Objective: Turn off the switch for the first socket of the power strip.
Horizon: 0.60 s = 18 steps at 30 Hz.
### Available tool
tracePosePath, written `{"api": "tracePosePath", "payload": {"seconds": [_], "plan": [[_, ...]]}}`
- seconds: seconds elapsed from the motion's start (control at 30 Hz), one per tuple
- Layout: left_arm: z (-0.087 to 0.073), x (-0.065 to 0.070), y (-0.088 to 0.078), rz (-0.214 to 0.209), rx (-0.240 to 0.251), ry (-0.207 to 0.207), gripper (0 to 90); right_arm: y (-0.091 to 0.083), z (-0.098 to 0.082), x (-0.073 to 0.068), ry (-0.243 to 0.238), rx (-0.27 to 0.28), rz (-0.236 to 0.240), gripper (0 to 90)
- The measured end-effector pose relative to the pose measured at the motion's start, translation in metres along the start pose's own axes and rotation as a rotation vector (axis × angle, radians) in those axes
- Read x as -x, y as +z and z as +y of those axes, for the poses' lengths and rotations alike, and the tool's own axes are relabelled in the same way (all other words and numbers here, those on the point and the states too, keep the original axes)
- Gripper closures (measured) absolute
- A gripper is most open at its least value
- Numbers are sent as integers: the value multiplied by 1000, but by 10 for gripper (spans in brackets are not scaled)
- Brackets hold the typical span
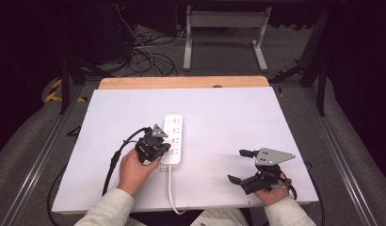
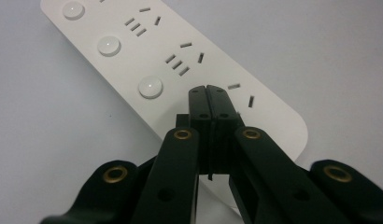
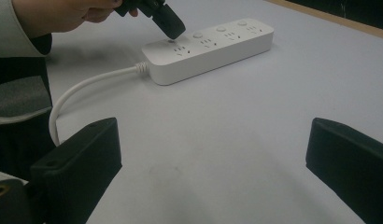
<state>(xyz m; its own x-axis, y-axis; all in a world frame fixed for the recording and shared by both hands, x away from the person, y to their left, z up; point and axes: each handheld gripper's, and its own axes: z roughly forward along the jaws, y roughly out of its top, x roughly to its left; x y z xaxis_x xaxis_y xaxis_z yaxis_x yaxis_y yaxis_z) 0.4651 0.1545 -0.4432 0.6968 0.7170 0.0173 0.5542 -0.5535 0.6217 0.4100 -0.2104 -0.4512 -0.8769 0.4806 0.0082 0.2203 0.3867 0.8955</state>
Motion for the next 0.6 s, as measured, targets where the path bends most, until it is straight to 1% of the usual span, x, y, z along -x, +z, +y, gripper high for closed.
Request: {"api": "tracePosePath", "payload": {"seconds": [0.1,0.17,0.2,0.27,0.37,0.4,0.43,0.6], "plan": [[1,0,1,2,-16,2,900,0,0,0,1,0,1,36],[1,0,1,14,-33,14,900,0,0,0,0,0,2,36],[2,0,2,13,-36,18,900,0,0,0,0,0,2,36],[2,1,2,12,-40,14,900,0,0,0,2,0,5,36],[3,1,2,30,-48,29,900,0,0,0,-1,-3,4,36],[3,2,3,25,-49,29,900,0,0,0,-1,-3,4,36],[3,2,3,30,-54,29,900,0,0,0,-1,-3,4,36],[2,1,4,24,-58,35,900,0,0,0,-3,-3,6,36]]}}
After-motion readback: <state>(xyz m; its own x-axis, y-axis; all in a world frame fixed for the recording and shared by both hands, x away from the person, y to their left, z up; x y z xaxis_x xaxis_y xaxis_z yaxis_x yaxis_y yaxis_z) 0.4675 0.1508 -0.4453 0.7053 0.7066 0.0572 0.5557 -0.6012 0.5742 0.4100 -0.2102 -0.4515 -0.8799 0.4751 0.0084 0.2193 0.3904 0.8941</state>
